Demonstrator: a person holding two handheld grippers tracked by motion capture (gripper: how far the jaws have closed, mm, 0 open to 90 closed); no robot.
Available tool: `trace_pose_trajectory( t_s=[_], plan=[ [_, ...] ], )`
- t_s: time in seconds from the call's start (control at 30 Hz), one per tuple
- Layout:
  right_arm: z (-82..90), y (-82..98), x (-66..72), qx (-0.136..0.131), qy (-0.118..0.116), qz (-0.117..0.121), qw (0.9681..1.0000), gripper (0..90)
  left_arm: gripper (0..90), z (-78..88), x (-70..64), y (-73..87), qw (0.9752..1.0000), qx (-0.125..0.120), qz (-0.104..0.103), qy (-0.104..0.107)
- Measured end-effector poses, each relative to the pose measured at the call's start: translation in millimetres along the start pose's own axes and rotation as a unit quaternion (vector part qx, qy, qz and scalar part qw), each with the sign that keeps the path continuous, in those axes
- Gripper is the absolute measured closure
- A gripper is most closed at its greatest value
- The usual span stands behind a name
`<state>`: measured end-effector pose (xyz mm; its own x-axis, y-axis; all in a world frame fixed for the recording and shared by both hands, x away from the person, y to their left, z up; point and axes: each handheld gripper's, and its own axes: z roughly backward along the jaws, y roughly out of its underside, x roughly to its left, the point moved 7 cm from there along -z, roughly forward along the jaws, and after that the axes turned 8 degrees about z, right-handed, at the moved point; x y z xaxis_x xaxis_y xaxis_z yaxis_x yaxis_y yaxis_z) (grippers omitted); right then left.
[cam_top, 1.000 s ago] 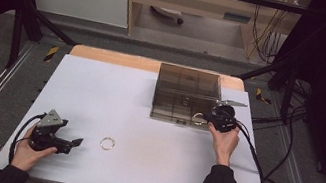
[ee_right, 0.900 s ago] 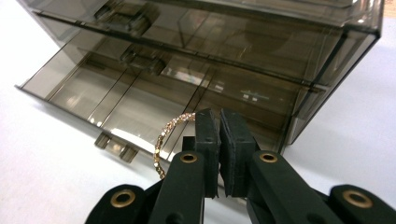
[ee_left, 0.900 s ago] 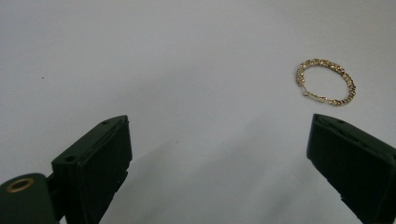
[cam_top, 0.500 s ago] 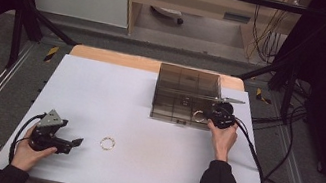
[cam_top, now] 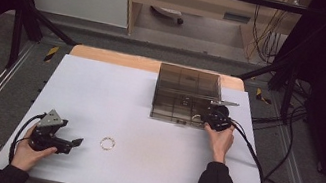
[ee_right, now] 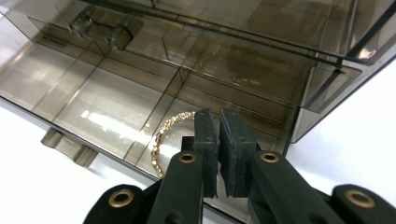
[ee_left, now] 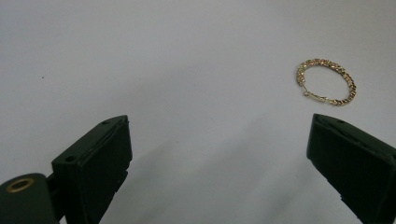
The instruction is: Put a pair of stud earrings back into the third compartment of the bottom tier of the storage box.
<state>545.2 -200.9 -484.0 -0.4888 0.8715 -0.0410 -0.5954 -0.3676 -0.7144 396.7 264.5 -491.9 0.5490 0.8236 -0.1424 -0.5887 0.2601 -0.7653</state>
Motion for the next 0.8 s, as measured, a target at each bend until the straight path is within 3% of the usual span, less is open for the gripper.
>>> trace_pose_trajectory(
  t_s=[0.1, 0.27, 0.6, 0.7, 0.77, 0.8],
  plan=[
    [1.4, -0.2, 0.6, -0.003, -0.001, 0.007, 1.0000, 79.6, 6.5, 0.2, 0.0, -0.1, 1.0000, -0.001, 0.000, 0.000],
    [18.4, -5.2, 3.2, -0.034, -0.011, 0.012, 0.9993, 66.6, 6.5, 0.3, 0.6, -0.3, 1.0000, -0.001, 0.001, 0.000],
    [51.3, -0.8, 19.3, -0.070, -0.047, 0.015, 0.9963, 30.5, 6.5, 0.2, 0.1, -0.7, 1.0000, -0.003, 0.002, -0.001],
    [54.9, 2.1, 24.3, -0.068, -0.056, 0.018, 0.9960, 25.2, 6.5, 0.4, 0.4, -0.6, 1.0000, -0.002, 0.001, -0.001],
    [58.8, 3.6, 33.2, -0.066, -0.054, 0.043, 0.9954, 17.7, 6.5, 0.5, 0.7, -0.5, 1.0000, -0.002, 0.001, -0.001],
    [60.3, 3.0, 37.4, -0.068, -0.058, 0.044, 0.9950, 15.5, 6.5, 0.3, 0.6, -0.6, 1.0000, -0.003, 0.002, -0.001]
  ],
)
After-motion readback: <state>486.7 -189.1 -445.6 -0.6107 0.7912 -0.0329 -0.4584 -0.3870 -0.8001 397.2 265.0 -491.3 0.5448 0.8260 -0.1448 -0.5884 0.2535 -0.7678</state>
